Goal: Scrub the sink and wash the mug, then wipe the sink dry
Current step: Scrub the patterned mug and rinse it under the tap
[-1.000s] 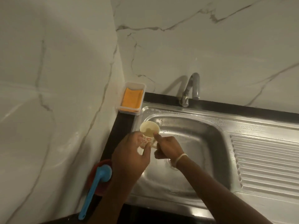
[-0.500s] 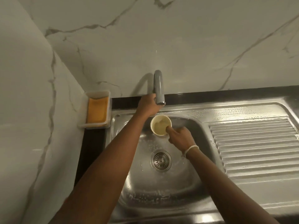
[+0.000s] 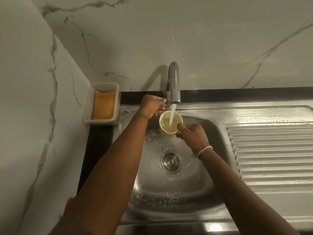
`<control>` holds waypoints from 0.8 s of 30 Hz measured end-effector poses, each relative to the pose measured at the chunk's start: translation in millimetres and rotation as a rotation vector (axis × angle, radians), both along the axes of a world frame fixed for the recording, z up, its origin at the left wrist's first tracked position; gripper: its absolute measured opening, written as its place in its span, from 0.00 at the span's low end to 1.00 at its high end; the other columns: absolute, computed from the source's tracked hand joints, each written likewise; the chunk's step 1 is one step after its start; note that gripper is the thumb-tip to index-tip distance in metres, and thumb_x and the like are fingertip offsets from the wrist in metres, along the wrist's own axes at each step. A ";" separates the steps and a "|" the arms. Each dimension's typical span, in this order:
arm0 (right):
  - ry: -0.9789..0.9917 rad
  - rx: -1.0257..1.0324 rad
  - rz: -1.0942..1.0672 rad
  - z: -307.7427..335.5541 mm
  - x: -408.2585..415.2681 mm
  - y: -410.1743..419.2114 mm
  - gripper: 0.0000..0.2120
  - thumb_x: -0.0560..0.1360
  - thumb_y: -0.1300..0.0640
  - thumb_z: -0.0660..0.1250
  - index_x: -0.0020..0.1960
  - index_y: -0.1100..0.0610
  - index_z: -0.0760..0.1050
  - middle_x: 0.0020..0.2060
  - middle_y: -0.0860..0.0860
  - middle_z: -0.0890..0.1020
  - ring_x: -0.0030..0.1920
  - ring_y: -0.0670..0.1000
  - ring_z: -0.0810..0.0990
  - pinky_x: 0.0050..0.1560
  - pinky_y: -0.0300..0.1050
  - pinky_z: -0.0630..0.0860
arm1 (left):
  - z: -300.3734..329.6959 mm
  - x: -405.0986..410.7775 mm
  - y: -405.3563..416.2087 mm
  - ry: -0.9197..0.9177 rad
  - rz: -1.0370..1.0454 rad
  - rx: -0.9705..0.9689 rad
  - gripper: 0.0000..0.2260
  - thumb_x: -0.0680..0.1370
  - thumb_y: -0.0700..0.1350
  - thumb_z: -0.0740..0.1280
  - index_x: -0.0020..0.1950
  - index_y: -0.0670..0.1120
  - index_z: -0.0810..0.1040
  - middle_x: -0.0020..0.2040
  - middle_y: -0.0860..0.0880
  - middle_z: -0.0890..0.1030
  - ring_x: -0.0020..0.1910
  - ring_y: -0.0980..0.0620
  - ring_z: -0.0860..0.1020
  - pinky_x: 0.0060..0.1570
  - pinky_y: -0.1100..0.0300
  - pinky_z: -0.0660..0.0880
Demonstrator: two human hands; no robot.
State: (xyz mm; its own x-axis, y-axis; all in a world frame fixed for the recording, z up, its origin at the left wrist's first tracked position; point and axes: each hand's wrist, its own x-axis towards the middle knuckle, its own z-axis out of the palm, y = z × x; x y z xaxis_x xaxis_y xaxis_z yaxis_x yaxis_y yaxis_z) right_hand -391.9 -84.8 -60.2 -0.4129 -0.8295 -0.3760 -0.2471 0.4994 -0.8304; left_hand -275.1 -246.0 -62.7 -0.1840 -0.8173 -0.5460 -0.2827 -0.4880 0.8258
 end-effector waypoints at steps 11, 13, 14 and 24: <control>-0.039 -0.003 -0.062 -4.3 2.2 3.0 0.19 0.70 0.47 0.68 0.26 0.58 0.80 0.27 0.56 0.83 0.35 0.59 0.84 0.39 0.54 0.80 | -5.4 3.9 5.9 -0.137 -0.058 -0.138 0.05 0.77 0.42 0.70 0.51 0.47 0.82 0.44 0.43 0.85 0.39 0.48 0.82 0.43 0.49 0.82; -0.053 -0.003 -0.055 -6.4 2.1 3.5 0.19 0.68 0.44 0.67 0.30 0.59 0.82 0.28 0.56 0.83 0.39 0.61 0.85 0.45 0.59 0.82 | -3.5 4.6 4.4 -0.157 -0.085 -0.138 0.04 0.76 0.43 0.70 0.50 0.48 0.82 0.44 0.43 0.85 0.39 0.47 0.82 0.45 0.46 0.82; -0.060 -0.006 -0.051 -7.2 2.6 3.5 0.19 0.68 0.44 0.68 0.32 0.59 0.83 0.29 0.55 0.84 0.40 0.61 0.85 0.46 0.60 0.82 | -3.3 5.1 4.2 -0.161 -0.089 -0.141 0.05 0.76 0.43 0.70 0.51 0.47 0.82 0.44 0.43 0.85 0.41 0.45 0.82 0.46 0.45 0.82; -0.029 -0.010 -0.063 -9.7 10.4 -1.9 0.21 0.67 0.42 0.67 0.30 0.59 0.81 0.28 0.56 0.83 0.38 0.61 0.84 0.43 0.58 0.82 | -5.1 6.2 6.3 -0.153 -0.070 -0.156 0.04 0.77 0.44 0.69 0.44 0.51 0.82 0.43 0.42 0.84 0.38 0.47 0.81 0.47 0.40 0.81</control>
